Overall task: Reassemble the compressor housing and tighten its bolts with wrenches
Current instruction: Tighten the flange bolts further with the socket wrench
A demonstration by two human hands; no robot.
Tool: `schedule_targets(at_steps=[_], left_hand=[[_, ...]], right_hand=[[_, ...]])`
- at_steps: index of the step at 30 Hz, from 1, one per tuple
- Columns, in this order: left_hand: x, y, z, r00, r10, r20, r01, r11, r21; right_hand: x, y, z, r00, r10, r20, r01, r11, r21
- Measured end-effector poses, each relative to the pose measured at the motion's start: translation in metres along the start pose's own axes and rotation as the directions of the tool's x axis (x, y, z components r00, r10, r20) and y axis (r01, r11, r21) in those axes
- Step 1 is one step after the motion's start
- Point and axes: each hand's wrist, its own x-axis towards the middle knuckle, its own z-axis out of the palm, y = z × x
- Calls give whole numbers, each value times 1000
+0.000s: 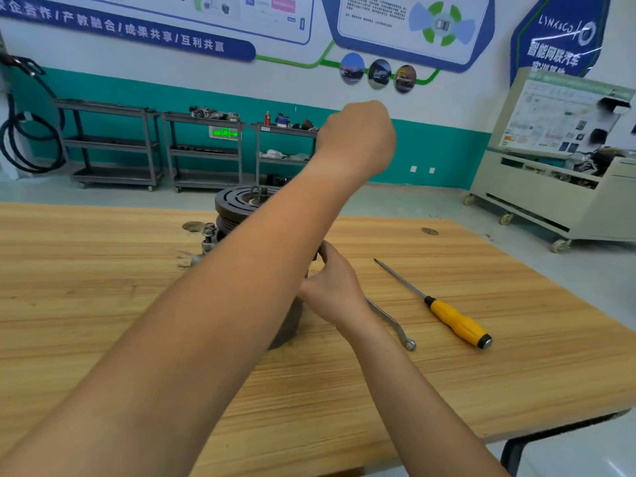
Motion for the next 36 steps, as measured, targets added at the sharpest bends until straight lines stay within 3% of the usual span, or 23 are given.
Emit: schedule_targets(at_steps=[3,5,8,12,16,19,22,24,25,31,36], left_hand=[[-1,-6,9,989,-70,-132,43,979,-200],[0,-9,12,975,-54,-215,8,978,-210],[4,-15,11,975,-1,-222,-57,965,-254],[4,-24,2,993,98,-71,-119,891,-438],[-1,-40,-17,966,178,186,4,712,-702],[-6,-37,-18,986,97,134,17,747,-664],[-13,-21,-9,999,37,-19,-41,940,-340],[-16,-13,-4,996,13,-90,-25,991,-128],[-18,-10,-2,994,4,-111,-17,992,-123],[-19,-20,7,931,-152,-333,-55,841,-539],[-11,-23,4,971,-126,-201,-46,733,-679]], right_hand=[[0,1,0,1000,-4,3,4,1000,21],[1,4,-1,1000,-11,8,11,1000,20],[4,9,-1,1000,-14,2,14,999,31],[6,13,0,1000,-4,-4,4,999,37],[7,13,-2,1000,-11,1,11,1000,5],[7,12,-2,1000,-7,5,7,1000,-3],[5,9,-1,1000,4,19,-4,1000,-1],[4,7,-1,1000,-3,17,3,1000,-7],[3,6,0,1000,-3,12,3,1000,-7],[3,10,1,1000,2,-18,-1,999,35],[3,15,4,1000,24,-19,-24,1000,11]])
